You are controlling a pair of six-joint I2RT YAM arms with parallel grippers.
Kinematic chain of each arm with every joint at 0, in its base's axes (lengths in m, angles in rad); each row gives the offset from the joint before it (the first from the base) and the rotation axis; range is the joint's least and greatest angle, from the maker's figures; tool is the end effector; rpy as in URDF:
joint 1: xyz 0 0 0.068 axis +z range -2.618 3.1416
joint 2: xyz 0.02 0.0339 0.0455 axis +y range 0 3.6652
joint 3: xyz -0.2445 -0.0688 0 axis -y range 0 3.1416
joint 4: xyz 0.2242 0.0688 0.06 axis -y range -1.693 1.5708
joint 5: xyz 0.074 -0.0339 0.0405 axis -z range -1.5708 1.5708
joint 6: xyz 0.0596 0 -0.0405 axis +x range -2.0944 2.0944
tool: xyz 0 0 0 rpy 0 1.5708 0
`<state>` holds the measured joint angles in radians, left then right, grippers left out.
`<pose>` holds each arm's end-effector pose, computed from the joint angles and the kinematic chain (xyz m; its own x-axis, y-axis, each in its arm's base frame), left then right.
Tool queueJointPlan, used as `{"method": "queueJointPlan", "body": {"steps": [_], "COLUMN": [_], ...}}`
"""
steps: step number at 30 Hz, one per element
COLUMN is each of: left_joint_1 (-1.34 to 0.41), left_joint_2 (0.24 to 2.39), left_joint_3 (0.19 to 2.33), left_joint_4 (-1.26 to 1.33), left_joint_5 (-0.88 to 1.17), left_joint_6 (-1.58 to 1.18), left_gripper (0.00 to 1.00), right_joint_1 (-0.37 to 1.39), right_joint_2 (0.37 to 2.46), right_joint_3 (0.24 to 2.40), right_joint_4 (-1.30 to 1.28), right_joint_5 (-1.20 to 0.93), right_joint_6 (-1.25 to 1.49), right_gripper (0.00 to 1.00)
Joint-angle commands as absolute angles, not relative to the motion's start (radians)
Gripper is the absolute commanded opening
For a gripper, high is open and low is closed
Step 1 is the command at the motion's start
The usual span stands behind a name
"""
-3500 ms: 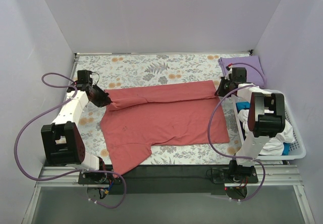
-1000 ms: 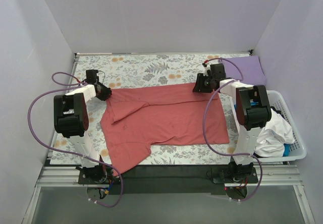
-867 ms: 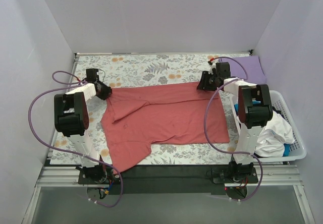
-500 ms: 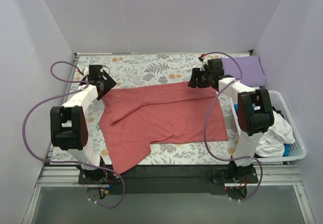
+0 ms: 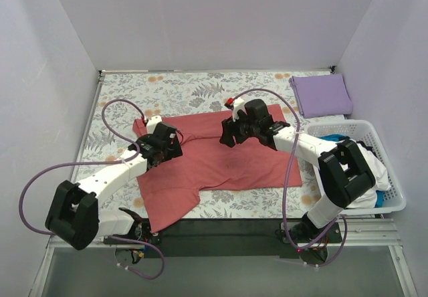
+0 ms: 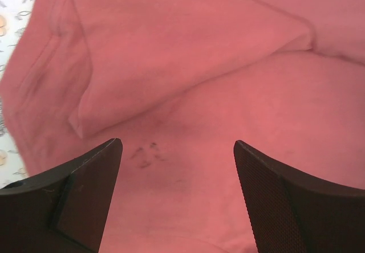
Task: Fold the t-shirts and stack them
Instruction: Fold the tshirt
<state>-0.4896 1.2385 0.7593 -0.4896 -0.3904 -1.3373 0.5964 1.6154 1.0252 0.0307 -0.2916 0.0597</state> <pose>0.2224 -0.0928 0.1881 -0.4064 -0.8029 -0.4362 -0.6510 0.5894 -0.4783 0.2896 0.2173 0.2133 -0.4825 -0.2585 -0.8369 -0.7120 0.6722 0.2029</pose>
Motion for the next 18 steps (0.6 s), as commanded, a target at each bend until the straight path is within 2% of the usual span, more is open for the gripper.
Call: {"method": "queueJointPlan", "body": {"steps": [1,18], "left_joint_1": [-0.543,-0.620], "left_joint_2": [1.267,1.542], "left_joint_3": [0.762,0.825], "left_joint_4": [-0.522,-0.319], "left_joint_5": [-0.598,-0.793], "left_joint_6": [-1.310,-0.967], "left_gripper": [0.79,0.79], "right_joint_1": [0.604,0.606], "right_joint_2": [1.591,1.566], "right_joint_3": [0.973,0.882], "right_joint_4": [0.090,0.129], "right_joint_5": [-0.328,-0.382], "right_joint_6": [0.054,0.067], "right_gripper": [0.65,0.65]}}
